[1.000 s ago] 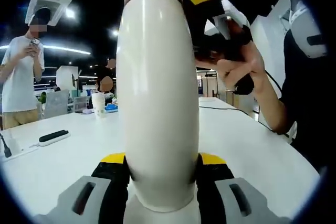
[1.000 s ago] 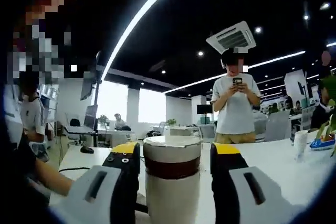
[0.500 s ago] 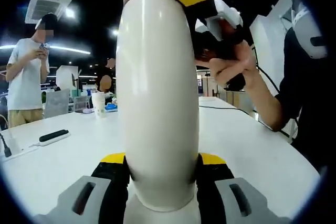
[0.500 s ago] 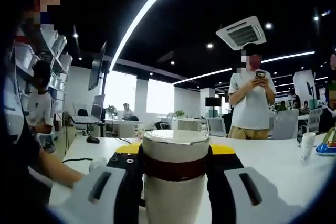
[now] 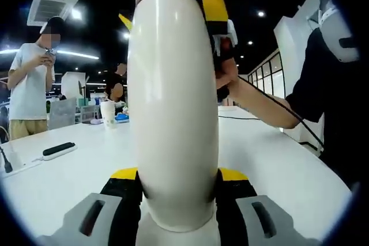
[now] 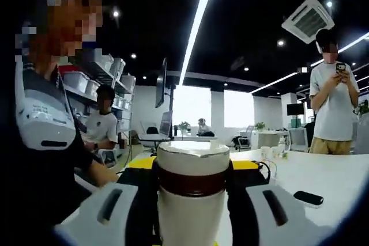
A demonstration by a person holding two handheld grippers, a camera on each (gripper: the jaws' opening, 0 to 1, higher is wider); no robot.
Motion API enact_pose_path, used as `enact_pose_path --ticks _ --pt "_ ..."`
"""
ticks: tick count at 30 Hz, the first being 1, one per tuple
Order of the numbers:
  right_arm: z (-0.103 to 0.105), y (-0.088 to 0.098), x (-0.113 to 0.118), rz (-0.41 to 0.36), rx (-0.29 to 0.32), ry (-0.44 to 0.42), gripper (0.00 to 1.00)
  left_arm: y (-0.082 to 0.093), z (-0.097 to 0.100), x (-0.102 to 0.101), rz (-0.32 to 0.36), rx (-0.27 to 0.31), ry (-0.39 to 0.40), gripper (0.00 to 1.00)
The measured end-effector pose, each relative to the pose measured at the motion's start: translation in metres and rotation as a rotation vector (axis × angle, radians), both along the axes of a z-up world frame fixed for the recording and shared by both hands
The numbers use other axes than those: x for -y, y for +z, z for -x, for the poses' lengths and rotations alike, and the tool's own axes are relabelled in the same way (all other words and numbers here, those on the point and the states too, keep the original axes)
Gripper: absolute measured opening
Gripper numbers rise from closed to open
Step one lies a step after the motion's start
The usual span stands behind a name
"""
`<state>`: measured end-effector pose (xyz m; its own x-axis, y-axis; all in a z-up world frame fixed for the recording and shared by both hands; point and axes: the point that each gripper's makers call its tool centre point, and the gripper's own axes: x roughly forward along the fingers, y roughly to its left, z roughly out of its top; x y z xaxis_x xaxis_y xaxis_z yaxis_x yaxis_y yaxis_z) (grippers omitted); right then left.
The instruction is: Grasp the water cup twist off the cup lid place the cup lid on the table
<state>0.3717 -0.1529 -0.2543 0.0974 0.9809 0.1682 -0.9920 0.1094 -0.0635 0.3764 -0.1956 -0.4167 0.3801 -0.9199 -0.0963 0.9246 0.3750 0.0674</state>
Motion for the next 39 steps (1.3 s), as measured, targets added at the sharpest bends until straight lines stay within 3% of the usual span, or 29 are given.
enact_pose_path --ticks 5,8,12,13,15,19,22,24,31,34,39 --pt "0.001 -0.001 -0.001 0.005 0.009 0.011 0.49 0.000 -0.001 -0.001 -0.003 0.003 0.000 0.51" --pt "-0.001 -0.006 0.001 0.012 -0.031 -0.034 0.49 0.000 -0.001 -0.001 -0.003 0.003 -0.001 0.51" --pt "-0.001 -0.019 0.008 0.067 -0.058 -0.161 0.51 -0.001 -0.001 -0.001 -0.004 0.005 -0.001 0.51" --pt "-0.004 -0.020 0.012 0.073 -0.065 -0.240 0.54 -0.001 -0.001 -0.001 -0.004 0.005 0.000 0.51" --pt "0.001 -0.013 0.018 0.043 -0.062 -0.321 0.56 -0.001 -0.001 -0.001 -0.004 0.006 -0.001 0.51" --pt "0.009 0.002 0.024 -0.042 -0.123 -0.462 0.57 -0.001 -0.001 -0.002 -0.005 0.007 0.001 0.51" --pt "0.016 0.013 0.022 -0.015 0.028 -0.580 0.55 -0.001 -0.001 -0.002 -0.006 0.007 0.003 0.51" --pt "0.013 0.015 0.018 0.020 0.071 -0.647 0.55 -0.002 -0.001 -0.002 -0.007 0.007 0.004 0.51" --pt "-0.005 0.019 0.013 0.007 0.010 -0.653 0.52 -0.002 -0.001 -0.003 -0.009 0.007 0.007 0.51" --pt "-0.010 0.017 0.013 0.033 0.027 -0.652 0.47 -0.002 -0.001 -0.003 -0.008 0.005 0.008 0.51" --pt "-0.008 0.017 0.012 0.032 0.030 -0.561 0.47 -0.003 -0.001 -0.002 -0.009 0.005 0.007 0.51"
